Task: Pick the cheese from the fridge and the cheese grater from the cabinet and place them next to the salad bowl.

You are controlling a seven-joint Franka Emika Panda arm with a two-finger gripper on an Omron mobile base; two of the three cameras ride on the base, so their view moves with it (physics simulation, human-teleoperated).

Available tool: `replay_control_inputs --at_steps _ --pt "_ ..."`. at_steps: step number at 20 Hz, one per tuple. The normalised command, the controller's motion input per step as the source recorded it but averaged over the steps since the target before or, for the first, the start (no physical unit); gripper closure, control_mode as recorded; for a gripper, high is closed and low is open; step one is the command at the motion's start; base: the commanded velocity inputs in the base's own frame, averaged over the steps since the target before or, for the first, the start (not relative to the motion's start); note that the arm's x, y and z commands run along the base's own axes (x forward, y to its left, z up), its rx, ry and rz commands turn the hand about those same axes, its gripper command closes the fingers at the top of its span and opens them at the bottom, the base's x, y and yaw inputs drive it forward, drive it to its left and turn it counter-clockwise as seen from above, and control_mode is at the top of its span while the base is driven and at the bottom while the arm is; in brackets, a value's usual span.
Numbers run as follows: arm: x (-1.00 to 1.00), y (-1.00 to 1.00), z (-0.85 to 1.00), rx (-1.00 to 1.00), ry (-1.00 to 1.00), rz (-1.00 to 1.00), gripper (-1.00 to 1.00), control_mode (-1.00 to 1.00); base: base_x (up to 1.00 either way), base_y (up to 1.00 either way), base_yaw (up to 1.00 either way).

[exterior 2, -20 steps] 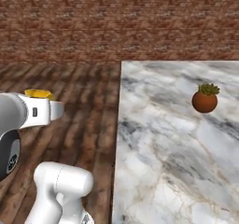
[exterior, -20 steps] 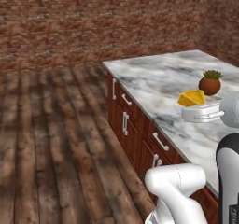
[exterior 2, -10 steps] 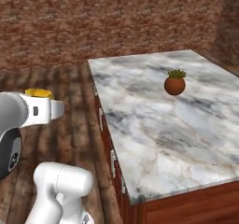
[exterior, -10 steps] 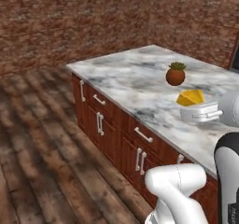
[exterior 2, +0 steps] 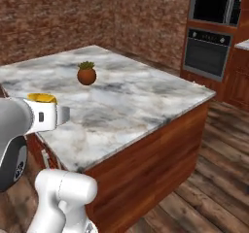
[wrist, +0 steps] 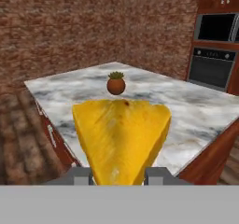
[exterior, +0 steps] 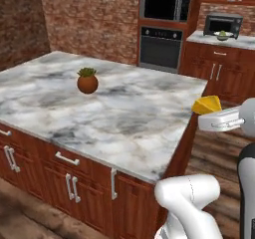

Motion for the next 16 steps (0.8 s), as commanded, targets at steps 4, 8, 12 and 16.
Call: replay_control_inputs --at_steps 4,8,12,16 --pt "0.00 0.00 0.00 0.00 0.00 0.00 1.00 1.00 0.06 -0.44 -0.77" --pt "0.00 0.00 0.00 0.00 0.00 0.00 1.00 1.00 0.49 -0.24 -0.48" --pt "0.00 0.00 0.00 0.00 0.00 0.00 1.00 1.00 0.51 -0.95 -0.27" --pt "0.00 0.00 0.00 0.00 0.00 0.00 1.00 1.00 0.63 -1.00 -0.17"
